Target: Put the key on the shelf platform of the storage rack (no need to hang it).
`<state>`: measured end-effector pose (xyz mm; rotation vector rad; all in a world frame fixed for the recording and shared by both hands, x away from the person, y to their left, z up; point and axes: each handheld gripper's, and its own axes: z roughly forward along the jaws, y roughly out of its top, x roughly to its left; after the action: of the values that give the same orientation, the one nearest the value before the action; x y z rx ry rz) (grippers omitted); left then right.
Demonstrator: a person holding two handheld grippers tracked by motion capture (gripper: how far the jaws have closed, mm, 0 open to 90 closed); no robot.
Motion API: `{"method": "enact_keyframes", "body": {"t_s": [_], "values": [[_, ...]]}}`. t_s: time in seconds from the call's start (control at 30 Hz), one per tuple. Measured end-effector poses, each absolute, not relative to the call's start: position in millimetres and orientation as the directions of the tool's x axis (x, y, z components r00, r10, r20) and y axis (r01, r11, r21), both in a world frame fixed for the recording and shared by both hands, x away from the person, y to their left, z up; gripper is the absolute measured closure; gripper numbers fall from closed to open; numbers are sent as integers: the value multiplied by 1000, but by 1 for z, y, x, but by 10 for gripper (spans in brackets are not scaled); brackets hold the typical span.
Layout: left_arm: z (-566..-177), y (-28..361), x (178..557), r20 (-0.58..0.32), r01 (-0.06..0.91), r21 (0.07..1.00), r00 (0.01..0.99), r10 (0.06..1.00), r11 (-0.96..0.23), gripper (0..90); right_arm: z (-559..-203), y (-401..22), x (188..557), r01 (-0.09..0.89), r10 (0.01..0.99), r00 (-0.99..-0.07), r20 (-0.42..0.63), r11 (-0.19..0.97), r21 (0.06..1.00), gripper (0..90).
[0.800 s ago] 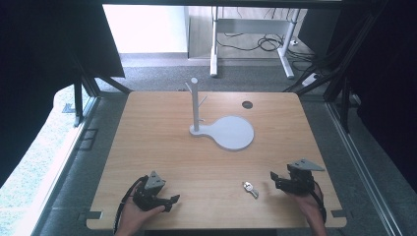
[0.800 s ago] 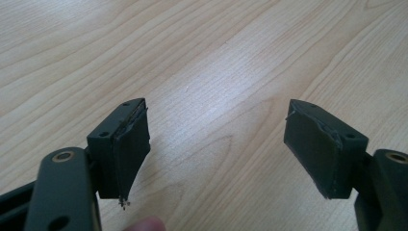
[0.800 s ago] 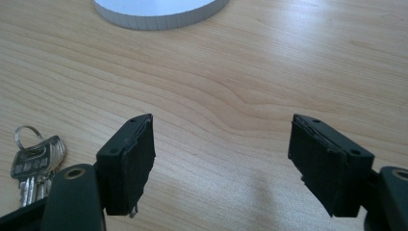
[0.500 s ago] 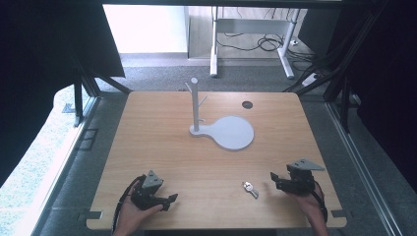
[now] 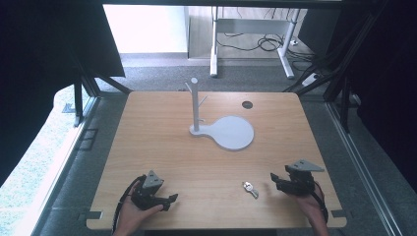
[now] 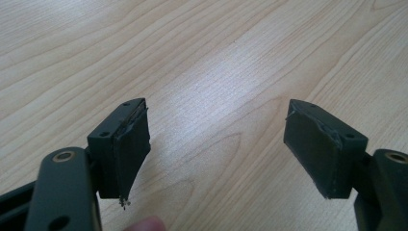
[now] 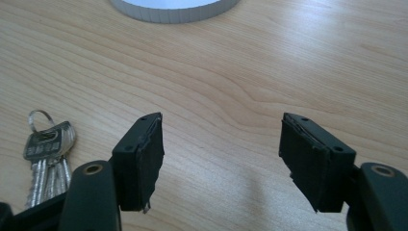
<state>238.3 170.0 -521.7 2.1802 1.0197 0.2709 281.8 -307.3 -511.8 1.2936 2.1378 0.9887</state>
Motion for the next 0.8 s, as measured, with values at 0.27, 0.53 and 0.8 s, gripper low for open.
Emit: {"method": "enact_keyframes", "body": {"t_s": [0.27, 0.53, 0.8], "values": [[-521, 171, 238, -99, 591, 677, 664, 741, -439, 246, -511, -306, 280, 571, 884, -467, -3, 304, 763, 371], [-520, 168, 237, -101, 585, 680, 672, 734, -442, 246, -510, -307, 279, 568, 878, -478, 1, 309, 763, 382], [-522, 165, 237, -103, 592, 671, 671, 734, -447, 246, -505, -306, 282, 559, 886, -464, -3, 295, 775, 392]]}}
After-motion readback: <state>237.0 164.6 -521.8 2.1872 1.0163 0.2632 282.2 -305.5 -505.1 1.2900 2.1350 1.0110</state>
